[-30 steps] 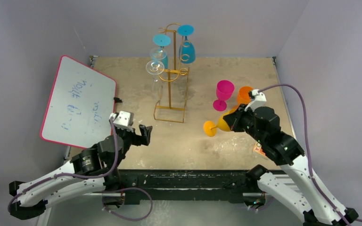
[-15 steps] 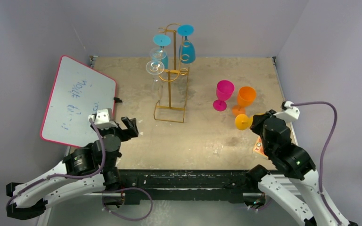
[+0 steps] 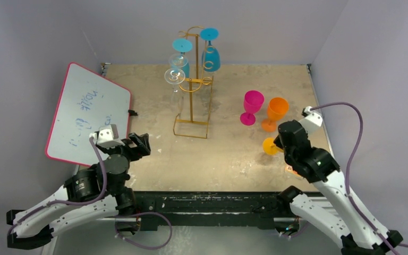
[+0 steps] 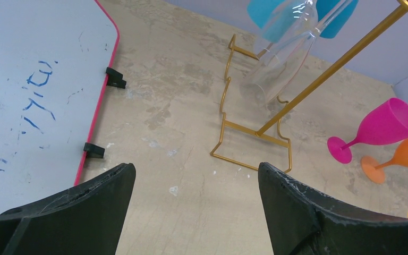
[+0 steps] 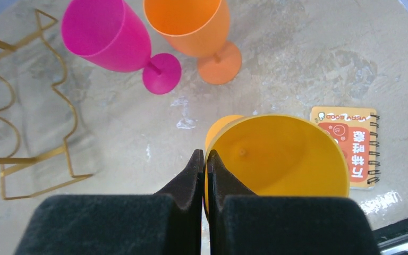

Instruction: Take the wine glass off the wine glass rack

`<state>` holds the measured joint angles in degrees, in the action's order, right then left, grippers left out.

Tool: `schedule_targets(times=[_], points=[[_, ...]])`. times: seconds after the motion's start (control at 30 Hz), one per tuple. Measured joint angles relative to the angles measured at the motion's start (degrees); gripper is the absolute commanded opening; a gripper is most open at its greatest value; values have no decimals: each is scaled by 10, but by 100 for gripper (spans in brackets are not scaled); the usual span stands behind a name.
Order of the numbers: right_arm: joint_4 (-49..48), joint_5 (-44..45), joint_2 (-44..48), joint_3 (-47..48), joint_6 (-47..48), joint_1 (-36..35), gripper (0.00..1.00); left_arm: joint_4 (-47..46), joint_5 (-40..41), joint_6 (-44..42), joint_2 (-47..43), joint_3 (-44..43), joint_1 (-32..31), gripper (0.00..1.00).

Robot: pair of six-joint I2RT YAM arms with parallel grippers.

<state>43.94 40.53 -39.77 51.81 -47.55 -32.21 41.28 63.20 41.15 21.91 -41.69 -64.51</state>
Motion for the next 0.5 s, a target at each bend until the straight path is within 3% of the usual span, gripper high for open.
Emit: schedule_targets(times=[0.2,0.27,0.4,0.5], points=[[-10,16,-81,0,21,24,0,0,0,3,-12,0,0,86],[-33,10,-101,0,57,73,0,0,0,3,-11,0,0,86],[-106,-55,-121,0,151,246,0,0,-6,3,0,0,0,86],[-145,-97,-145,0,195,305,0,0,-16,3,8,0,0,86]])
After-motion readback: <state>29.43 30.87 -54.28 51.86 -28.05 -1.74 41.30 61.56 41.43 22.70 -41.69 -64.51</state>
